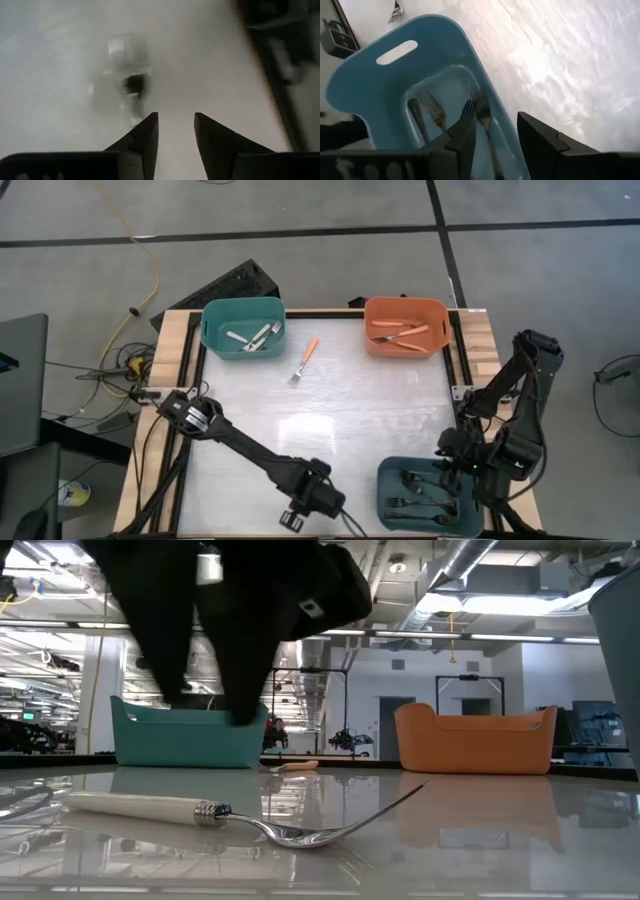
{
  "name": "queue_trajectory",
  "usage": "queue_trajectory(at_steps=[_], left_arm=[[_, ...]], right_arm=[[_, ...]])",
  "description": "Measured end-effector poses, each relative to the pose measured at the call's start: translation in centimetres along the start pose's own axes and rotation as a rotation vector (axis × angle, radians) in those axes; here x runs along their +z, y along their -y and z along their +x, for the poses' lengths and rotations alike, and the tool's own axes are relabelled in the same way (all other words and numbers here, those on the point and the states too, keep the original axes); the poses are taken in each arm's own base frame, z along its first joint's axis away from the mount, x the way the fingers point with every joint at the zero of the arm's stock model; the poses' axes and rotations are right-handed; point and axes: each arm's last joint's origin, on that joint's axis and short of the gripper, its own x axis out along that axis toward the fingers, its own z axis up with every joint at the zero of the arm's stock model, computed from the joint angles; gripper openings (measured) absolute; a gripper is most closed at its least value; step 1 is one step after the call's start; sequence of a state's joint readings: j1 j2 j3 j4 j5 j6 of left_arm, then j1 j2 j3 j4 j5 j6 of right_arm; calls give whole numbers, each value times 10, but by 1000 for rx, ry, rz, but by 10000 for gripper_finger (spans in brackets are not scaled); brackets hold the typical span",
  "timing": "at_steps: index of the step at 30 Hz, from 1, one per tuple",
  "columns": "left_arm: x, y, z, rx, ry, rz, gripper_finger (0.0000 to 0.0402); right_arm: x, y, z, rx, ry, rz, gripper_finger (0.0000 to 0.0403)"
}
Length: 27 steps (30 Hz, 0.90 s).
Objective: Sort silverware by color (type)
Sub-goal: Put the white fork into the green bin
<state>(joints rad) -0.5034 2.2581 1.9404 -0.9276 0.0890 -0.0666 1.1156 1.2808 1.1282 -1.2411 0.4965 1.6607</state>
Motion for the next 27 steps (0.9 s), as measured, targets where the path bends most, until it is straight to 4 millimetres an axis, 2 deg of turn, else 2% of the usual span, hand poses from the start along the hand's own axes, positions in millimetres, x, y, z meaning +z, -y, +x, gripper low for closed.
queue_trajectory(at_steps=[5, 8, 16, 21, 24, 27], left_arm=[[0, -8, -1, 126, 8, -86, 111], [0, -8, 0, 125, 5, -96, 111], [-22, -10, 33, 98, -45, -162, 111], [-34, -12, 42, 101, -76, -198, 110], [-39, -12, 44, 111, -110, -190, 94], [-42, -14, 45, 130, -134, -178, 54]], right_arm=[[7, 0, 4, -17, 3, -119, 166], [9, 0, 5, -22, -7, -181, 166], [9, 1, 5, -26, -17, -321, 166], [9, 1, 5, -29, -19, -382, 166], [8, 1, 4, -30, -21, -408, 166], [6, 5, 3, -57, -27, -437, 166]])
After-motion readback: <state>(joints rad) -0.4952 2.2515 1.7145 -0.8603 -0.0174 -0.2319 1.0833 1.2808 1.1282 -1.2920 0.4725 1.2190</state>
